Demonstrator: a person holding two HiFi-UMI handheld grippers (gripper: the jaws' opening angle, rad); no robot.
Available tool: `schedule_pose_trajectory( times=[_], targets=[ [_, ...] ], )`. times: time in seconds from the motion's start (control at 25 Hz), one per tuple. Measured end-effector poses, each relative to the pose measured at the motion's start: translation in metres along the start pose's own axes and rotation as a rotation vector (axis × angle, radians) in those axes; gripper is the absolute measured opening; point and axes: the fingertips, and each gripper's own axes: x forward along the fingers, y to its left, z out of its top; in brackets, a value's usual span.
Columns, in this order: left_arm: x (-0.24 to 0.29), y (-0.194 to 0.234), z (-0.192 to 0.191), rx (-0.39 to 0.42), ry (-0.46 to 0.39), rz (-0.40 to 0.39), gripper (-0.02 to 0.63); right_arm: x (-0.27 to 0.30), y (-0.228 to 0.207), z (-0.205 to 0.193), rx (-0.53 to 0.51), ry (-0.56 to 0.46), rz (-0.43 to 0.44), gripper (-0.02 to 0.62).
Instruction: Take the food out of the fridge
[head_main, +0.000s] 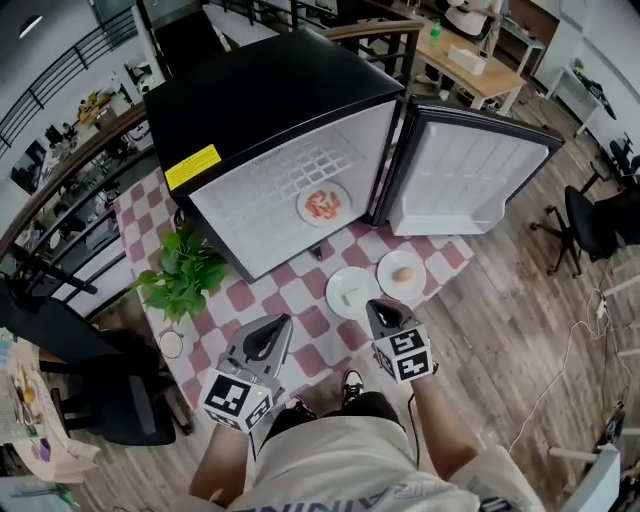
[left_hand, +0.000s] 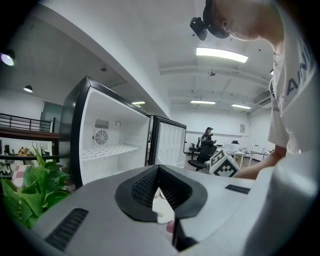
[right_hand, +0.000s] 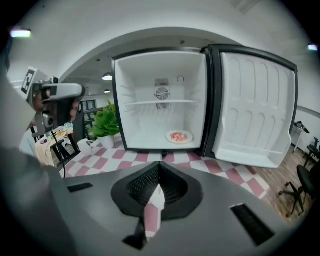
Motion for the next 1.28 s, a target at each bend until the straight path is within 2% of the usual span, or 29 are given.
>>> schedule_pose_trajectory(
  times=[0.16, 0.36, 0.52, 0.8, 1.28],
  targets=[
    [-0.009, 0.002, 0.021, 0.034, -0.049, 0.023, 0.006, -0.020, 0.011, 0.056, -0.038, -0.153, 0.014, 0.020],
    [-0.027, 0.011, 0.049, 0.067, -0.131, 0.073, 0.006, -0.051, 0.029, 0.122, 0.007, -0.349, 0.069, 0.020],
    [-0.037, 0.014, 0.060, 0.080, -0.176, 0.107, 0.006, -0.070, 0.039, 0.156, 0.021, -0.446, 0.091, 0.020],
    [-0.046, 0.013, 0.064, 0.102, -0.193, 0.113, 0.006, -0.066, 0.046, 0.163, 0.023, -0.455, 0.103, 0.020],
    [-0.045, 0.018, 0.061, 0.071, -0.199, 0.142, 0.006, -0.064, 0.039, 0.159, 0.038, -0.445, 0.102, 0.020]
  ],
)
